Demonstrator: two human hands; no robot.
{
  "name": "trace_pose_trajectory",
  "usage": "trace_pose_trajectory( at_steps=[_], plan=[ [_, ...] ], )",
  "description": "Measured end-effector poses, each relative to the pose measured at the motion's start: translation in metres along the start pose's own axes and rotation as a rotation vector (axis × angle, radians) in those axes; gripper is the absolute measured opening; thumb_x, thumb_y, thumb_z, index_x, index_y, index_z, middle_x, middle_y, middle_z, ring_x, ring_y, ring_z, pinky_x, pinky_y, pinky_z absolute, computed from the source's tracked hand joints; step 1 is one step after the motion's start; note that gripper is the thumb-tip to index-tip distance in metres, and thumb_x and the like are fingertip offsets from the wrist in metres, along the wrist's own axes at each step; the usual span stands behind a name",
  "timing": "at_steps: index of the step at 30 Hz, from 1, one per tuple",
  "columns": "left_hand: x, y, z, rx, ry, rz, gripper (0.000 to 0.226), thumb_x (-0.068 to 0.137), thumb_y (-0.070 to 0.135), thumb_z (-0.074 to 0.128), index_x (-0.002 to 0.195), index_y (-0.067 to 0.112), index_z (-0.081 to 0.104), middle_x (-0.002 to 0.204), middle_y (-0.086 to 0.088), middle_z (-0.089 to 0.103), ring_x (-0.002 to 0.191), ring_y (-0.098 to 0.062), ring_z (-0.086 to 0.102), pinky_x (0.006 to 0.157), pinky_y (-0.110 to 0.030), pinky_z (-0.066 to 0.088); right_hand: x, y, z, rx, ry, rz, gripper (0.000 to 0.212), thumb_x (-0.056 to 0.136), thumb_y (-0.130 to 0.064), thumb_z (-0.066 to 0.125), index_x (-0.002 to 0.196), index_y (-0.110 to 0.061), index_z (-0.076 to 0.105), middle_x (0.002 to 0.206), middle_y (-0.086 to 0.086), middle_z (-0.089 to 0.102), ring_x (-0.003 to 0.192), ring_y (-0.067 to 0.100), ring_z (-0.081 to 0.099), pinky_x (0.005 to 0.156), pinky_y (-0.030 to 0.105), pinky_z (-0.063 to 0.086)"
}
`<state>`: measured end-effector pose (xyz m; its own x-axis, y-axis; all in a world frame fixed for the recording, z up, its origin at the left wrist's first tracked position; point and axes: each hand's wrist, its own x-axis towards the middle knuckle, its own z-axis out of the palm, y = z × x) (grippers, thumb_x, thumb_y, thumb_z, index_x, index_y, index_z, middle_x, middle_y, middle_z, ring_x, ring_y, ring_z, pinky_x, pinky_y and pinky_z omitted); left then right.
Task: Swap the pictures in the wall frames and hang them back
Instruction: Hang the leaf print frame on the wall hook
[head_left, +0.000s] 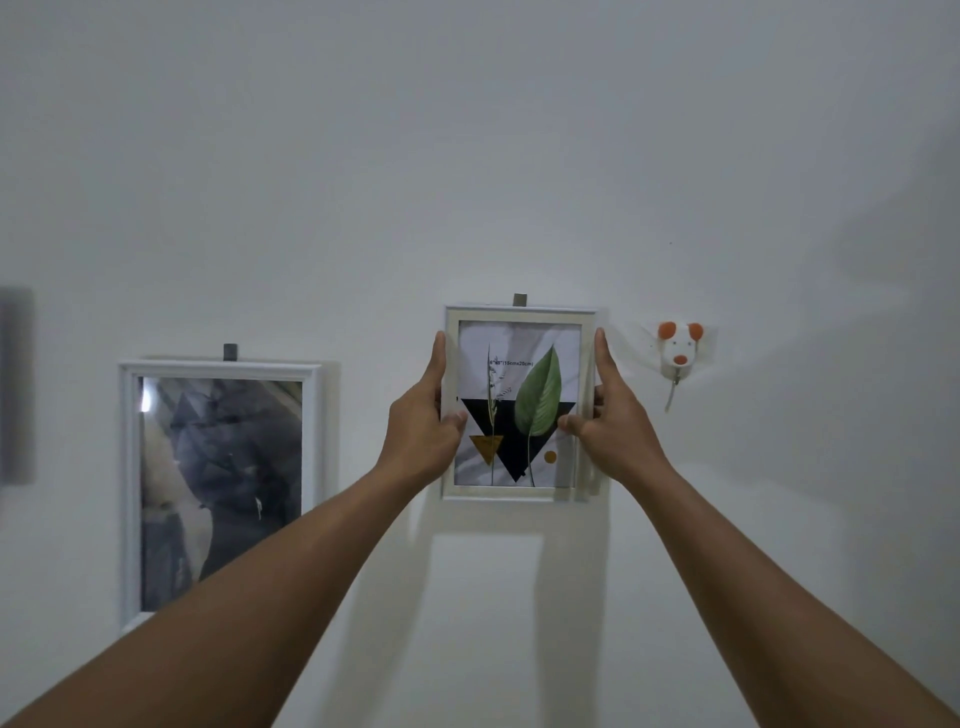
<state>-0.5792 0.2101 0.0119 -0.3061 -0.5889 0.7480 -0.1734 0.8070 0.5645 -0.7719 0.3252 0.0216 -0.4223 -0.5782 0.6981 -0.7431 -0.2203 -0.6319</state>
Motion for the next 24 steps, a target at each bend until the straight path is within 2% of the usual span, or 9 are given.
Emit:
trace_pose_trajectory(
  at_steps=[2,5,9,13,16,18,20,22,24],
  plan=[
    [0.003,-0.002,0.0,0.062,0.043,0.019,0.094,0.089,0.015,0.064,0.15,0.05,0.001,0.09,-0.006,0.061,0.082,-0.02,0.06,0.08,-0.033,0.053,0.001,0.003,0.005,-0.024,0.027,0.0,0.113,0.084,-0.011,0.073,0.139,-0.07,-0.006,0.102,0.01,0.063,0.092,0.025,0.066,0.089,0.044,0.055],
    [0.004,-0.001,0.0,0.127,0.084,0.02,0.093,0.088,0.018,0.067,0.151,0.046,0.005,0.09,-0.003,0.053,0.082,-0.014,0.053,0.078,-0.025,0.04,0.001,0.003,0.009,-0.061,0.059,-0.01,0.116,0.082,-0.014,0.075,0.14,-0.068,-0.008,0.102,0.011,0.06,0.093,0.027,0.064,0.091,0.049,0.054],
    [0.0,0.005,0.003,0.143,0.122,0.009,0.09,0.089,0.016,0.065,0.152,0.044,0.007,0.086,0.0,0.047,0.078,-0.009,0.046,0.077,-0.022,0.036,-0.002,0.001,0.012,-0.119,0.102,-0.03,0.111,0.083,-0.012,0.073,0.15,-0.052,-0.005,0.106,0.006,0.052,0.09,0.02,0.061,0.086,0.041,0.056],
    [-0.002,0.005,0.004,0.186,0.185,0.018,0.088,0.087,0.019,0.068,0.151,0.044,0.013,0.089,0.003,0.055,0.084,-0.014,0.053,0.076,-0.025,0.042,-0.006,0.001,0.01,-0.131,0.111,-0.019,0.101,0.088,-0.011,0.069,0.154,-0.045,0.0,0.112,0.003,0.042,0.078,0.007,0.054,0.071,0.015,0.043],
    [-0.002,0.005,0.003,0.219,0.204,0.034,0.088,0.084,0.023,0.072,0.15,0.045,0.018,0.093,0.004,0.059,0.085,-0.013,0.056,0.076,-0.027,0.047,-0.006,0.0,0.008,-0.127,0.126,-0.017,0.098,0.089,-0.01,0.068,0.155,-0.042,0.003,0.113,0.003,0.041,0.076,0.006,0.053,0.068,0.011,0.038],
    [-0.001,0.006,0.002,0.204,0.203,0.022,0.089,0.084,0.021,0.073,0.151,0.044,0.019,0.096,0.002,0.053,0.087,-0.014,0.054,0.08,-0.026,0.046,-0.006,0.0,0.009,-0.136,0.134,-0.023,0.098,0.089,-0.009,0.067,0.156,-0.04,0.003,0.113,0.002,0.042,0.078,0.004,0.052,0.065,0.011,0.038],
    [-0.001,0.007,0.004,0.181,0.202,0.012,0.09,0.084,0.019,0.073,0.151,0.042,0.018,0.098,0.001,0.048,0.088,-0.014,0.052,0.081,-0.024,0.043,-0.006,0.001,0.01,-0.145,0.147,-0.034,0.098,0.088,-0.009,0.068,0.156,-0.038,0.004,0.114,0.002,0.043,0.085,0.006,0.051,0.07,0.012,0.038],
    [-0.001,0.007,0.005,0.161,0.194,0.017,0.092,0.084,0.016,0.072,0.152,0.04,0.016,0.098,0.001,0.046,0.088,-0.013,0.051,0.08,-0.021,0.04,-0.007,0.003,0.012,-0.17,0.156,-0.052,0.096,0.088,-0.012,0.068,0.157,-0.035,0.004,0.118,0.002,0.043,0.105,0.015,0.049,0.085,0.021,0.038],
    [0.0,0.006,0.007,0.142,0.193,0.02,0.092,0.085,0.015,0.071,0.153,0.037,0.014,0.097,0.001,0.047,0.089,-0.012,0.051,0.08,-0.02,0.037,-0.009,0.005,0.014,-0.242,0.175,-0.08,0.09,0.089,-0.017,0.067,0.157,-0.029,0.009,0.128,0.004,0.041,0.123,0.023,0.037,0.094,0.03,0.038]
  ],
)
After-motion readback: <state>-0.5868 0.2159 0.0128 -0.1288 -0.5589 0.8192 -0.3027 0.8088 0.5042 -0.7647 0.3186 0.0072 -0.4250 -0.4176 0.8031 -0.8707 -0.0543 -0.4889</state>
